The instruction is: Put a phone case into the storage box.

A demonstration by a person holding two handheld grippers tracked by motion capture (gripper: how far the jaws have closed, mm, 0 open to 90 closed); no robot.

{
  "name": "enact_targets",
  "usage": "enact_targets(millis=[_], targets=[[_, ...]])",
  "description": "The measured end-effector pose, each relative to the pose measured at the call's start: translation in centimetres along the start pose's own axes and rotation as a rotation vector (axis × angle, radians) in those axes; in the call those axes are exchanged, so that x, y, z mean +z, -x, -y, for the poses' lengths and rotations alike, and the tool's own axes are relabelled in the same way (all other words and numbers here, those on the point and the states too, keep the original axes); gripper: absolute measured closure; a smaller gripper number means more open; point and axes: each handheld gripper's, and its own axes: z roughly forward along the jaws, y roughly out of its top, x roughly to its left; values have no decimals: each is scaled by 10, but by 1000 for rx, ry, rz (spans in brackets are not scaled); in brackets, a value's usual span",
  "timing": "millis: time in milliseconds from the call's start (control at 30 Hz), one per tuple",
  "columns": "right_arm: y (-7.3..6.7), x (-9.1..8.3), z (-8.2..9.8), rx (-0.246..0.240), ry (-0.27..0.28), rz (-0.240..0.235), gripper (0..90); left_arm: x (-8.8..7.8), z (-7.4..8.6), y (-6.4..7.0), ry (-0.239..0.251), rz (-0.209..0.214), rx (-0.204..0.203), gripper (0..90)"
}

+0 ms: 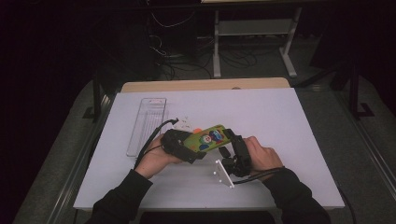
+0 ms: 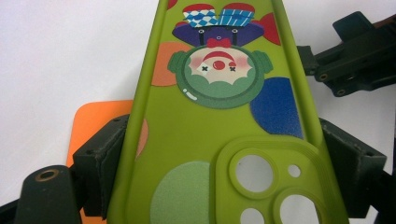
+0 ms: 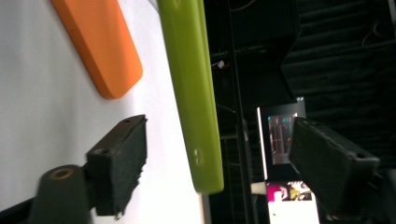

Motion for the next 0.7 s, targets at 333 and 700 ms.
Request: enact_targets(millis=[333, 700], targets=[[-4, 13, -6, -29, 27, 22, 340, -1, 1, -3, -1, -1, -1, 152], [-9, 11, -9, -74, 28, -11, 550, 2, 0, -2, -30, -7, 31, 152]])
